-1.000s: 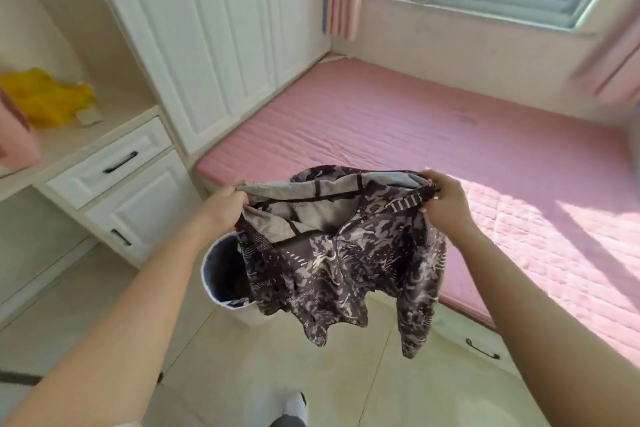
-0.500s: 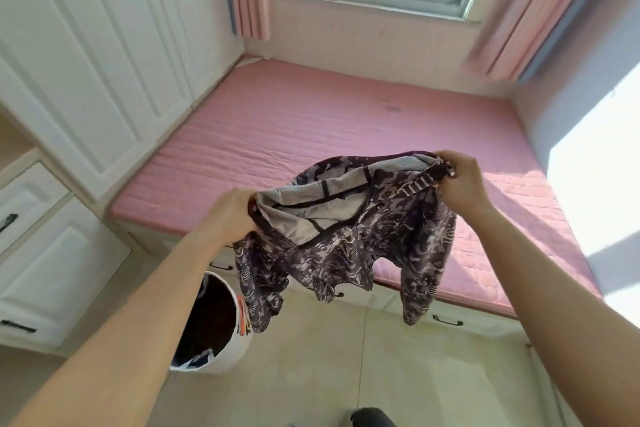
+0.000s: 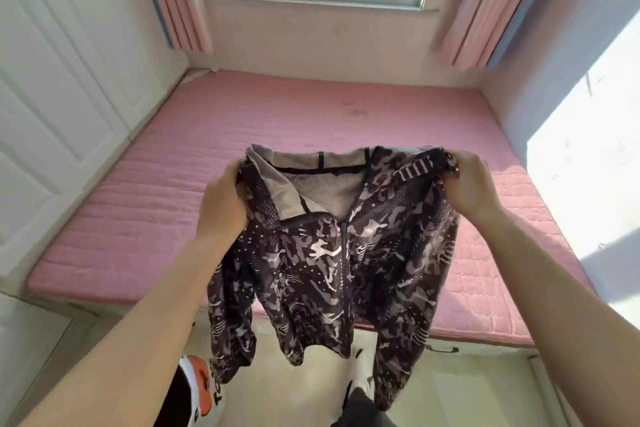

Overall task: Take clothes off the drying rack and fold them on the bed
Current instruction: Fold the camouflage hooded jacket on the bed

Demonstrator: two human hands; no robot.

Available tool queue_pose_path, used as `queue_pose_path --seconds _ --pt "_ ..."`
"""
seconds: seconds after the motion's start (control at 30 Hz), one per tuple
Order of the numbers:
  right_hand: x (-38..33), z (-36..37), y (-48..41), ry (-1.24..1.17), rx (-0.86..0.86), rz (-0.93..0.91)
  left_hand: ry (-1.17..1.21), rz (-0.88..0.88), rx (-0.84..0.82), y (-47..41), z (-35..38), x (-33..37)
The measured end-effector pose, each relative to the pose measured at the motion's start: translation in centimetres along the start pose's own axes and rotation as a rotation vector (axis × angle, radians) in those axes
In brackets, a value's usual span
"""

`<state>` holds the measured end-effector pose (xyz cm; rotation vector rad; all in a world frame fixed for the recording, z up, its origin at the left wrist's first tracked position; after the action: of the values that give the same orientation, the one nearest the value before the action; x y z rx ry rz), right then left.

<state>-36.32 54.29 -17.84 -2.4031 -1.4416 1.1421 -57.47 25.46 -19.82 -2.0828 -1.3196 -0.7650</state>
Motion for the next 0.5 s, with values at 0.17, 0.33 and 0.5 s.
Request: queue_pose_path --seconds 0.17,0.33,0.5 --pt "7.4 2.0 -8.1 0.009 -0.058 0.020 -0.034 -0.018 0.016 -8.4 7.7 2.6" --pt "14.9 6.4 -14.3 0.032 -0.129 0.075 -0.060 -0.075 0.005 -15.3 14.3 2.6" --pt "21.0 12.3 -18.5 0.049 -0.178 0.185 -0.085 -0.153 -0.054 -21.7 21.4 0.5"
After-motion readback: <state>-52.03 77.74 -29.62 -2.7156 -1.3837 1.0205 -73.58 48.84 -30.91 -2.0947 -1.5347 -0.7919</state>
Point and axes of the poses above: each hand's wrist, its own y-axis away from the middle knuckle, its own z-axis out of the palm, x = y × z, the point moved 2 cm from there along -y, towards the middle knuckle, and after that the axes turned 12 degrees about -z, right-handed, at the moved point
